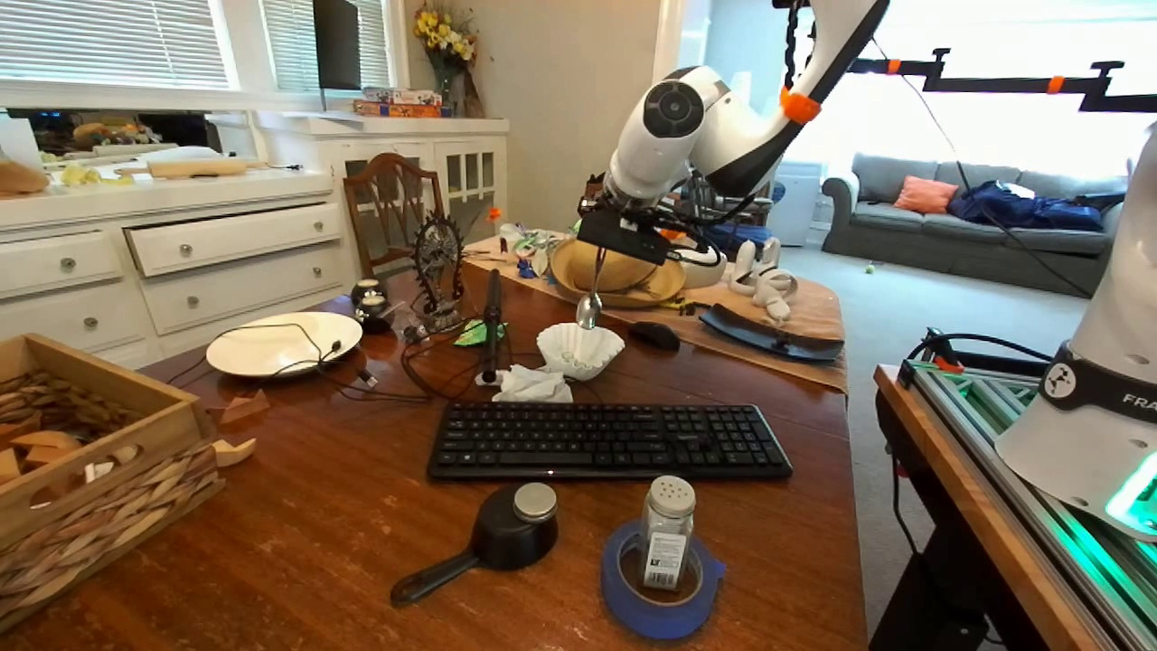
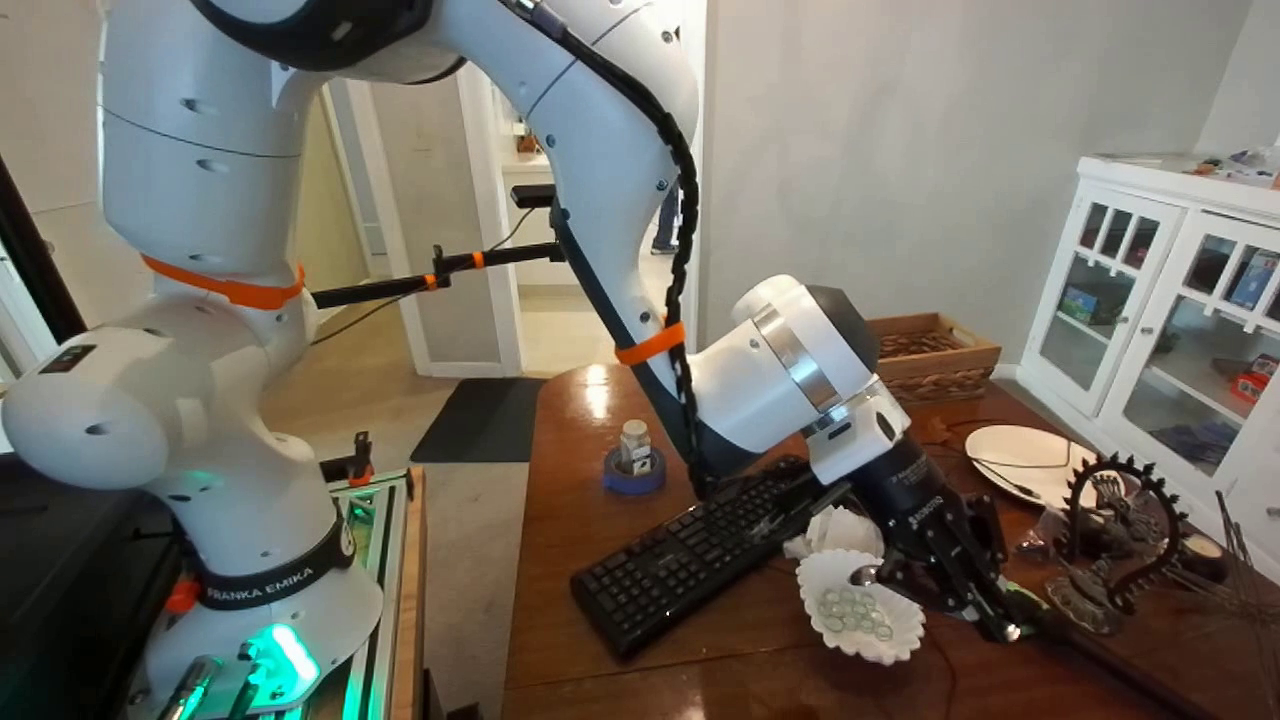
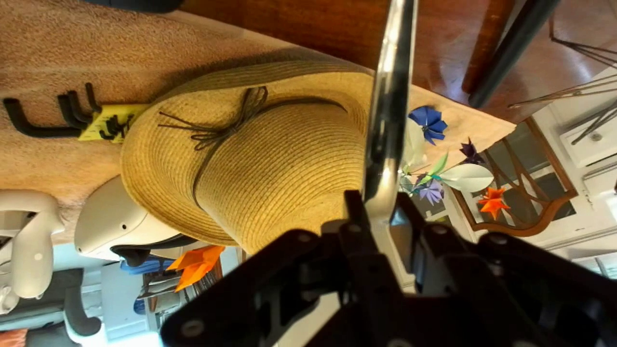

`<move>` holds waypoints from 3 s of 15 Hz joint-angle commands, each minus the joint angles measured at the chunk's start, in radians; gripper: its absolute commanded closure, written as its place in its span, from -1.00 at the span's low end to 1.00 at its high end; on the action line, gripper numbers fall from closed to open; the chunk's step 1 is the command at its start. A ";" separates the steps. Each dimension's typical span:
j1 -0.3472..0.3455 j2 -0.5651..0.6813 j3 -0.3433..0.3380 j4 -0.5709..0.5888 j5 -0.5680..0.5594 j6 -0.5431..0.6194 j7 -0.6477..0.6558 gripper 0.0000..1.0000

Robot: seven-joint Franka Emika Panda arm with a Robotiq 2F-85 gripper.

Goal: Move the spoon to the plate

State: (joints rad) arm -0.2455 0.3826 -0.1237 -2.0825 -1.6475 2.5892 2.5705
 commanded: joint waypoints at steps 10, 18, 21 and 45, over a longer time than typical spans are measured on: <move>0.049 0.146 0.021 0.096 0.119 -0.125 0.019 0.91; 0.062 0.186 0.026 0.116 0.158 -0.146 0.003 0.91; 0.063 0.190 0.028 0.117 0.164 -0.143 0.000 0.91; 0.057 0.191 0.028 0.123 0.257 -0.110 -0.104 -1.00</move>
State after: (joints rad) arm -0.1893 0.5650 -0.0931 -1.9688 -1.4310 2.4652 2.4985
